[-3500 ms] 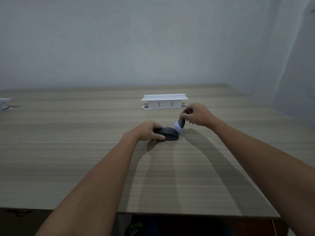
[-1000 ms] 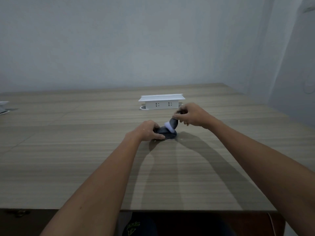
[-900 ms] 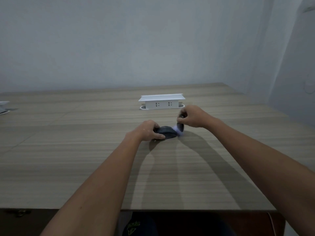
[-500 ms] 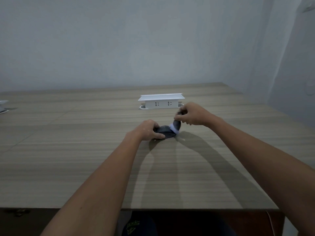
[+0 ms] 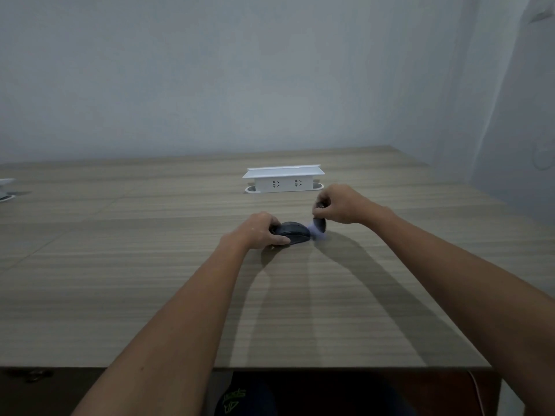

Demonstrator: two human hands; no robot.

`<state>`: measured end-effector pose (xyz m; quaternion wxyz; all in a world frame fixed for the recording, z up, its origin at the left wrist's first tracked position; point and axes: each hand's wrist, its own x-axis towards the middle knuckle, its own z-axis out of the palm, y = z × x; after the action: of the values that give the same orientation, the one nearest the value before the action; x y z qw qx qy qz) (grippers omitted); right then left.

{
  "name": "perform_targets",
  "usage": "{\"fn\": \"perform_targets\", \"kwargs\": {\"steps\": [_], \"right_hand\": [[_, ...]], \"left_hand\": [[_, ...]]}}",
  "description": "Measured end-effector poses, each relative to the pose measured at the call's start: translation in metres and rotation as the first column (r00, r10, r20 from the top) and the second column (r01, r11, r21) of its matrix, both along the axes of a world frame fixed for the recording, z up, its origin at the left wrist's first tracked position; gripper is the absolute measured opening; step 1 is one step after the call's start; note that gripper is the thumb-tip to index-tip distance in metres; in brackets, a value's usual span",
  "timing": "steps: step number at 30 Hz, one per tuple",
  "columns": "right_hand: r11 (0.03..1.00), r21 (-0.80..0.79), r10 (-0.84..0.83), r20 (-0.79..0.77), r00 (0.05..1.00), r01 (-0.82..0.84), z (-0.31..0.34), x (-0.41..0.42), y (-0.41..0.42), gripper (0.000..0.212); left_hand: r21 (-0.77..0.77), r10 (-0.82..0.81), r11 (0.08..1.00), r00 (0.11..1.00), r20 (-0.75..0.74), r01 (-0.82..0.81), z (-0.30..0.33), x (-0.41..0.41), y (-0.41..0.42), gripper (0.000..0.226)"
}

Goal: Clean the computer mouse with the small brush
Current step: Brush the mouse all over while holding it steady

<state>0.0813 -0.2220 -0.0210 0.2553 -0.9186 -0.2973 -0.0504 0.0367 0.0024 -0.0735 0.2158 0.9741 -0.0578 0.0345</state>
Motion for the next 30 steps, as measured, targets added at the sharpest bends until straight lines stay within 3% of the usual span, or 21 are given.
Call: {"fn": "perform_targets", "kwargs": {"steps": [3,7,12,16,20,24,28,30], "right_hand": [[0.99,0.129,0.075,-0.093,0.993,-0.063,0.0035,-0.0019,0.001,0.017],[0.997,-0.077,0.011,0.0,1.0,-0.011,0.0014,-0.0023,0.0029,0.014],[0.997,0.076,0.038,-0.096,0.995,-0.031,0.0031,-0.0021,0.0058,0.016],[0.998,-0.064,-0.007,-0.03,1.0,0.005,-0.0004,0.0016,0.003,0.014],[0.996,0.084,0.051,-0.12,0.991,-0.041,0.0008,0.0005,0.0029,0.018],[1.0,-0.03,0.003,-0.027,1.0,-0.004,0.002,0.0033,0.0029,0.014],[0.987,0.154,0.065,-0.121,0.991,-0.046,0.0047,0.0039,0.0074,0.017],[0.996,0.076,0.051,-0.106,0.993,-0.043,0.0022,0.0055,0.0101,0.017]], "left_hand": [[-0.014,0.01,1.0,1.0,-0.007,-0.01,-0.0009,0.0007,0.0019,0.036],[-0.007,0.001,1.0,1.0,0.005,-0.001,-0.0021,0.001,0.001,0.036],[-0.01,0.006,1.0,1.0,0.007,-0.006,-0.0029,0.0018,0.0023,0.036],[-0.012,-0.003,1.0,1.0,0.014,0.003,-0.0041,0.0029,0.0022,0.035],[-0.008,-0.005,1.0,1.0,0.024,0.005,-0.0053,0.0039,0.0041,0.035],[-0.014,-0.013,1.0,0.999,0.033,0.013,-0.0054,0.0047,0.0047,0.033],[-0.01,-0.02,1.0,0.999,0.025,0.02,-0.0062,0.0058,0.0063,0.032],[-0.006,-0.028,1.0,0.999,0.025,0.029,-0.0057,0.0058,0.007,0.032]]}}
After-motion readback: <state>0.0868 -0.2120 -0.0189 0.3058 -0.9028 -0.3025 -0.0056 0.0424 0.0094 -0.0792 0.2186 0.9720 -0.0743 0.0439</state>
